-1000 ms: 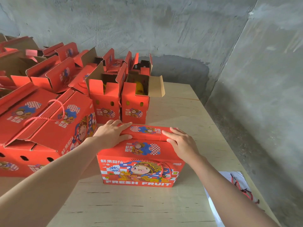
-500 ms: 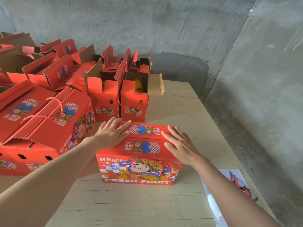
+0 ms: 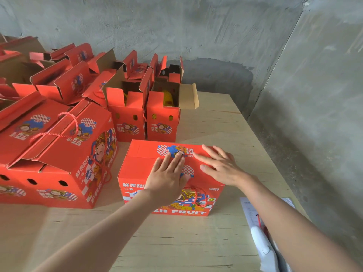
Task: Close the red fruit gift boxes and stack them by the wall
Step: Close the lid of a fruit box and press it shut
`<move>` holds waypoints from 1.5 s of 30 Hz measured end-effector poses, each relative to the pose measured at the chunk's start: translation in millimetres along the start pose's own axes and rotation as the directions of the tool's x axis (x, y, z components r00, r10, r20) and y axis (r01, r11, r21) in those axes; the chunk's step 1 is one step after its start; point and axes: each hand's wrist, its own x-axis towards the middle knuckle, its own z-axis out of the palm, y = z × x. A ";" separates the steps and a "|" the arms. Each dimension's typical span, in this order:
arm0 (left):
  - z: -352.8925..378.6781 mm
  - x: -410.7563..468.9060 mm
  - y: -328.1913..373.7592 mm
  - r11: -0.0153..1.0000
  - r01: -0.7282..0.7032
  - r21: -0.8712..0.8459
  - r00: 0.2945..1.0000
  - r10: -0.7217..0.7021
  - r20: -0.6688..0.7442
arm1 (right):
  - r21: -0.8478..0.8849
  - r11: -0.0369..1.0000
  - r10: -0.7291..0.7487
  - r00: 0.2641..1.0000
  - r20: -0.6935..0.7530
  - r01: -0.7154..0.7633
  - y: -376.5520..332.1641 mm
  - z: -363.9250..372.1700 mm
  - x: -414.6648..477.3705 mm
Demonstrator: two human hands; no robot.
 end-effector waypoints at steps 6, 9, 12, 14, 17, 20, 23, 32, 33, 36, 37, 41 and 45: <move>-2.7 1.9 -10.3 0.997 -0.070 0.044 0.996 0.072 -0.043 | 0.099 0.995 -0.018 0.996 -0.085 0.026 2.8 -1.2 5.5; -9.6 12.1 -34.9 0.978 -0.184 0.095 0.983 0.184 0.011 | 0.077 0.997 0.021 0.982 -0.186 -0.007 -6.2 2.4 1.1; -22.8 27.9 -66.0 0.941 -0.285 0.181 0.957 0.268 0.113 | 0.112 0.993 0.058 0.975 -0.214 -0.035 -19.2 11.1 -10.9; -24.8 35.7 -78.1 0.947 -0.240 0.214 0.967 0.214 0.140 | 0.149 0.985 0.122 0.971 -0.207 -0.092 -30.5 15.1 -19.3; -21.6 44.1 -76.5 0.986 -0.043 0.158 0.993 0.024 0.119 | 0.081 0.977 0.212 0.940 -0.267 -0.198 -49.5 21.4 -26.8; -15.1 47.5 -61.2 0.973 0.231 -0.031 0.966 -0.225 0.131 | -0.018 0.961 0.261 0.921 -0.291 -0.278 -62.0 24.3 -32.3; -1.9 37.6 -25.8 0.694 0.363 -0.621 0.909 -0.412 0.071 | -0.057 0.941 0.309 0.913 -0.265 -0.334 -70.9 24.2 -39.6; 12.3 27.6 -4.2 0.264 0.432 -0.862 0.715 -0.683 0.149 | 0.549 0.692 0.515 0.853 0.079 -0.469 -54.6 18.4 -51.5; 11.0 28.0 -3.5 0.250 0.435 -0.865 0.719 -0.675 0.166 | 0.696 0.510 0.558 0.810 0.181 -0.506 -51.5 16.3 -47.2; 6.7 26.1 -1.0 0.316 0.401 -0.860 0.739 -0.667 0.099 | 0.880 0.086 0.548 0.760 0.349 -0.467 -46.7 14.1 -32.5; 4.9 25.7 -1.8 0.358 0.377 -0.854 0.746 -0.664 0.051 | 0.908 0.046 0.545 0.772 0.326 -0.415 -46.3 12.8 -28.0; -7.7 25.0 -6.8 0.520 0.306 -0.798 0.779 -0.619 -0.105 | 0.978 0.060 0.625 0.771 0.119 -0.200 -39.7 3.8 -12.1; -39.5 29.2 -1.5 0.487 0.147 -0.861 0.852 -0.504 -0.140 | 0.995 0.082 0.691 0.722 -0.010 -0.064 -49.5 -14.6 2.3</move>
